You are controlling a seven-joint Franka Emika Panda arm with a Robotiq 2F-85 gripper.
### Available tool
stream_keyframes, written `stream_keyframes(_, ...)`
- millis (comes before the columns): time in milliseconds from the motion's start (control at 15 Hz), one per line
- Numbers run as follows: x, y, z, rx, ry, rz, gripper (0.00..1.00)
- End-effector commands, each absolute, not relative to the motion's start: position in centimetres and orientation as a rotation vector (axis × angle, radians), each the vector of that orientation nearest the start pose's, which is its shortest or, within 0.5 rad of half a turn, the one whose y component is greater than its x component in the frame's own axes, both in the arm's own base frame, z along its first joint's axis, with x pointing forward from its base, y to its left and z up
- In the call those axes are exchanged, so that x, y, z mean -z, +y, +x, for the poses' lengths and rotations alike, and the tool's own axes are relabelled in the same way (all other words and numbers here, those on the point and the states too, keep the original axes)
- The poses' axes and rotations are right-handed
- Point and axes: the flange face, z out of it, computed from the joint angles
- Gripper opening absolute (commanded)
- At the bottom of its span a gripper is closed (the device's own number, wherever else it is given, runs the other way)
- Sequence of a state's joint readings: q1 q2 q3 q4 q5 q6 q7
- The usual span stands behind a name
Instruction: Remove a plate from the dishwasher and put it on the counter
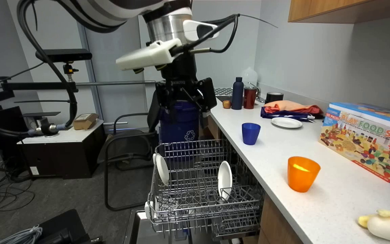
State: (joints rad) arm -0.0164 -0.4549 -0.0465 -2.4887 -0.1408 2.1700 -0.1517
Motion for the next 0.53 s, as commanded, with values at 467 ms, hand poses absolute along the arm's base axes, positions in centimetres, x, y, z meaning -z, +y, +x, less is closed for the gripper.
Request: stream_keyframes(467,-42.9,1.9,51.2,0.324,-0.334,-3.215,1.0)
